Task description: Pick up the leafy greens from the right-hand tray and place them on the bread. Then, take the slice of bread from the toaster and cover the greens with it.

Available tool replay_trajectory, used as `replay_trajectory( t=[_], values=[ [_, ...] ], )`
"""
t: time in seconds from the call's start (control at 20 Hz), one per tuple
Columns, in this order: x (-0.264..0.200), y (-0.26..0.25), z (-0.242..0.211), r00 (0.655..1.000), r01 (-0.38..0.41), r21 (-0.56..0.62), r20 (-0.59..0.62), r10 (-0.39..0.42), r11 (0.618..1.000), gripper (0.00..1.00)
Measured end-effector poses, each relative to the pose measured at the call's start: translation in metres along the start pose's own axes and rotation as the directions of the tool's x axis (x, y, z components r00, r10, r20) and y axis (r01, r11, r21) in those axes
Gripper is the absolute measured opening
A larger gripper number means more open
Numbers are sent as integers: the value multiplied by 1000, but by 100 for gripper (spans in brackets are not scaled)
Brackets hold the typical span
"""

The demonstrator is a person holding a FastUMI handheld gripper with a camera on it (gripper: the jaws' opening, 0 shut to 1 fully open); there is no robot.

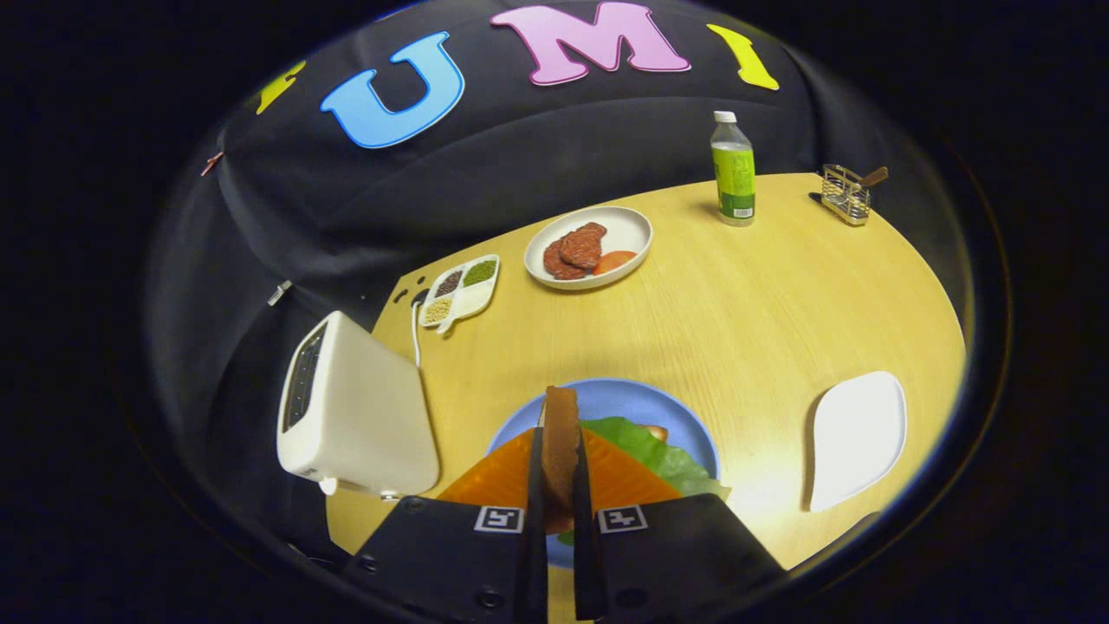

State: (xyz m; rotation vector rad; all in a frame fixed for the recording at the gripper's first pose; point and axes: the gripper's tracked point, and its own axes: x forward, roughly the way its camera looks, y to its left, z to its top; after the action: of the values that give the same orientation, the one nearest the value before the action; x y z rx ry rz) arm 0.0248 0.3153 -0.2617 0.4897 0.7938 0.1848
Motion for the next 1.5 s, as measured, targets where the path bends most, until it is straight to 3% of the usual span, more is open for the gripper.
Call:
replay_trajectory(
  t=[0.05,0.2,0.6,0.75,1.1,1.5],
  values=[
    [3,-13,0,999,33,-10,-7,-33,999,20],
    [-1,-41,-9,996,84,-47,-34,-85,995,50],
    [-22,-81,12,995,97,-140,0,-98,985,62],
    [-44,-85,37,996,81,-239,66,-67,968,69],
    [-110,-71,105,972,37,-413,228,64,910,98],
    [-193,-47,149,922,-45,-506,312,231,861,99]
  ],
)
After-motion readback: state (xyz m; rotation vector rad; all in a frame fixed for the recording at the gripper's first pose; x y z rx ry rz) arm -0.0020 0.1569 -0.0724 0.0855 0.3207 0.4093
